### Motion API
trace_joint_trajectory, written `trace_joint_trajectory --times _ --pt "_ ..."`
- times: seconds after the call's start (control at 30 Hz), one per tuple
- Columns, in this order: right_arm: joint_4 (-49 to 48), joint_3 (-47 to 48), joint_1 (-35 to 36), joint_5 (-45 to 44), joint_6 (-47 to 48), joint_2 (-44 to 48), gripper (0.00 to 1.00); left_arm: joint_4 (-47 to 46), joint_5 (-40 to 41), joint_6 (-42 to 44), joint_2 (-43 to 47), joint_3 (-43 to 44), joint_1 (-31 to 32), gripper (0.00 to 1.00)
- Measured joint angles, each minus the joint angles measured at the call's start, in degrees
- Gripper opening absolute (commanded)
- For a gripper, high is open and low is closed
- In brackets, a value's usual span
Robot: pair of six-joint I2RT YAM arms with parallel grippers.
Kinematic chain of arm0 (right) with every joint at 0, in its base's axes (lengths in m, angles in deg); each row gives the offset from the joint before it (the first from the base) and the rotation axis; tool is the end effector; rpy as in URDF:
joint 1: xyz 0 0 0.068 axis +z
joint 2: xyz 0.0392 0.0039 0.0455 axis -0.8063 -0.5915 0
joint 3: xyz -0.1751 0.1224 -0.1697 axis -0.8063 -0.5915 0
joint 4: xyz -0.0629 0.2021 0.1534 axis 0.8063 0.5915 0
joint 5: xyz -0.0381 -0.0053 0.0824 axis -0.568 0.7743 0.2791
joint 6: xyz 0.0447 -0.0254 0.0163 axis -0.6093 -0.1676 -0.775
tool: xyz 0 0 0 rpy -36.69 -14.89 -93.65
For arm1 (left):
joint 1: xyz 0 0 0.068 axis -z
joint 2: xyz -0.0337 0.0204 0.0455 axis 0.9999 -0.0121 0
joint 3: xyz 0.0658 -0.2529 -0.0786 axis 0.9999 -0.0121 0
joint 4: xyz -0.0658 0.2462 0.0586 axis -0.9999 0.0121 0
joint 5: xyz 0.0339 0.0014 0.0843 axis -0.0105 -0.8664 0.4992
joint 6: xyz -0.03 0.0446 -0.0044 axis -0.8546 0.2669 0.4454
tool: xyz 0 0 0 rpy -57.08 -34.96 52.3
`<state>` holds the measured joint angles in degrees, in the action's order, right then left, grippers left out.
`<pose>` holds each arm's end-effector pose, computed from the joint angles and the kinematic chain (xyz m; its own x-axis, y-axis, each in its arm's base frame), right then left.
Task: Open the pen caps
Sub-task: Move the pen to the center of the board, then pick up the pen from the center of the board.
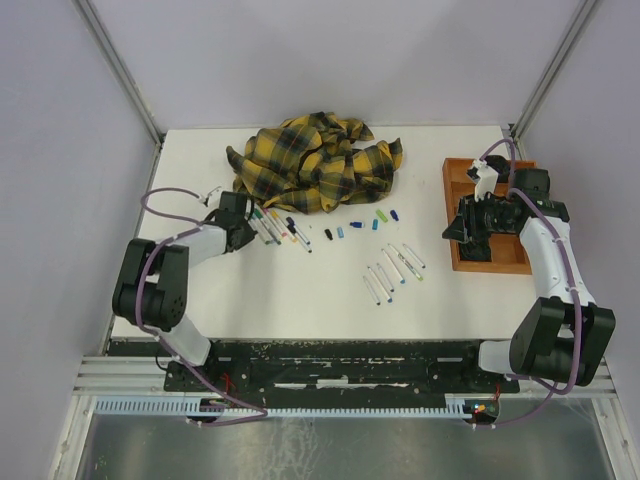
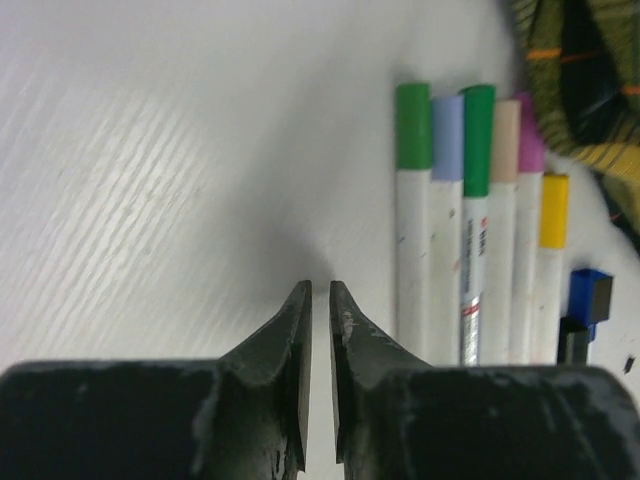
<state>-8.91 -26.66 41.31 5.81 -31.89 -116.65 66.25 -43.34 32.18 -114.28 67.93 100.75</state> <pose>0.2596 -0.0327 0.2794 -0.7573 -0.0722 -0.6491 -0.4200 0.8149 0.3993 0.3249 -0.0559 0.1526 -0.6022 -0.5288 -0.5981 -0.4935 0.8355 -0.2418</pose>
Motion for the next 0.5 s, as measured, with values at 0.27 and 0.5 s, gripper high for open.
trace_joint_trajectory --times 0.27,0.5 --pt "0.15 0.00 0.00 0.00 0.02 0.00 0.44 -3.78 -2.78 0.26 13.86 -11.80 -0.13 0.65" --pt "0.35 0.00 0.00 0.00 0.20 0.00 0.44 -13.27 -10.40 2.69 21.18 -16.50 -0.72 0.58"
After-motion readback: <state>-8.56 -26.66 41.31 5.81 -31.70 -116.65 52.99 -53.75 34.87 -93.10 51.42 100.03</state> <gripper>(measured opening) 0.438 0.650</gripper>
